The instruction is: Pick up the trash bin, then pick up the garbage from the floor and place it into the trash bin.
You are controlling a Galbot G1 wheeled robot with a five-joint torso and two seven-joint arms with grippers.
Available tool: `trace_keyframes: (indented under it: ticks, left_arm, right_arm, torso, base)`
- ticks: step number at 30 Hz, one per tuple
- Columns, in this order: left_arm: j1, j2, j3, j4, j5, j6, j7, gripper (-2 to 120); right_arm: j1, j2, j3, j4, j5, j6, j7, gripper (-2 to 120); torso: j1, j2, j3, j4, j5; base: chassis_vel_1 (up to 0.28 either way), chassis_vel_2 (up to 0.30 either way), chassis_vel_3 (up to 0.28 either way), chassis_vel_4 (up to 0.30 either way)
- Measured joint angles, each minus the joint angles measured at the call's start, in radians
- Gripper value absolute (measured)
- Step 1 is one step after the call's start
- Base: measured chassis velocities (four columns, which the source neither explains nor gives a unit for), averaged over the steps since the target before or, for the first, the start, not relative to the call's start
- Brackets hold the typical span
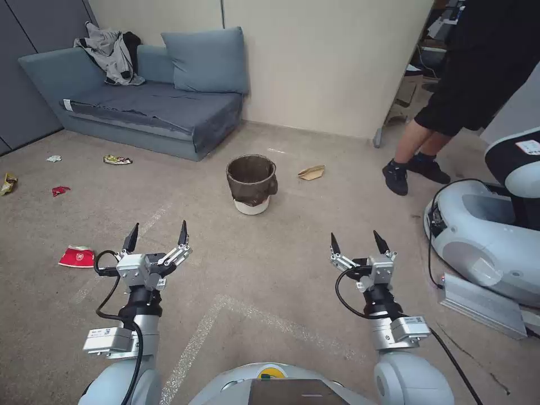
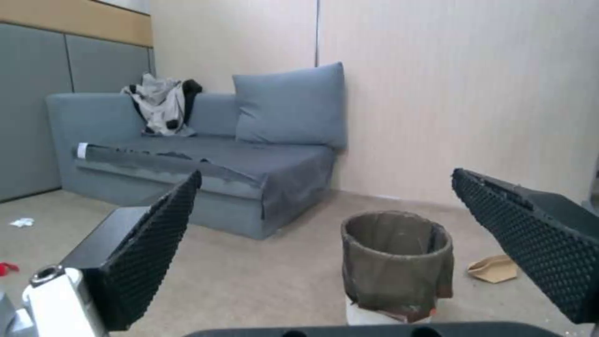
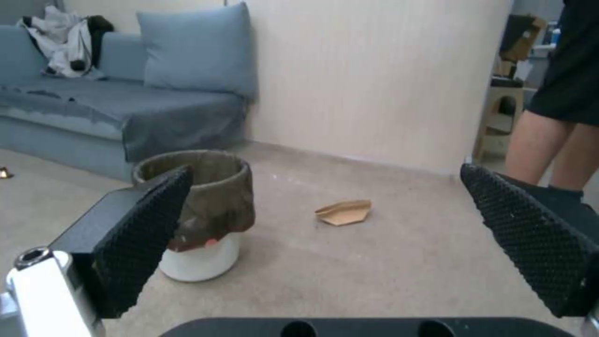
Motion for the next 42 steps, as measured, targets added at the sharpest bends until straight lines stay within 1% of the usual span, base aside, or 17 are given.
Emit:
trace_keyframes:
  ticks: [3,11,28,42]
  left_arm:
    - [0.0,0.0,0.005,-0.006,-0.001,0.014,-0.001,100]
    - [0.001,0.006,0.0,-0.007,-0.001,0.025,0.001,100]
    - [0.009,0.014,-0.002,-0.007,-0.003,0.025,0.003,100]
    - [0.011,0.016,-0.016,-0.015,-0.02,0.025,0.006,100]
  right_arm:
    - [0.001,0.0,0.0,-0.001,-0.001,0.001,0.023,100]
    - [0.001,-0.003,0.0,0.017,0.021,-0.005,0.025,100]
    - [-0.016,-0.002,-0.001,0.033,0.018,-0.007,0.025,100]
    - [-0.018,0.003,-0.004,0.037,0.012,-0.006,0.026,100]
  torso:
    - [0.0,0.0,0.0,0.0,0.0]
    - [0.0,0.0,0.0,0.0,0.0]
    - [0.0,0.0,0.0,0.0001,-0.0001]
    - [0.0,0.0,0.0,0.0,0.0]
  base:
    - [0.0,0.0,0.0,0.0]
    - [0.0,0.0,0.0,0.0]
    - [0.0,0.0,0.0,0.0]
    - [-0.057,0.053,0.048,-0.055]
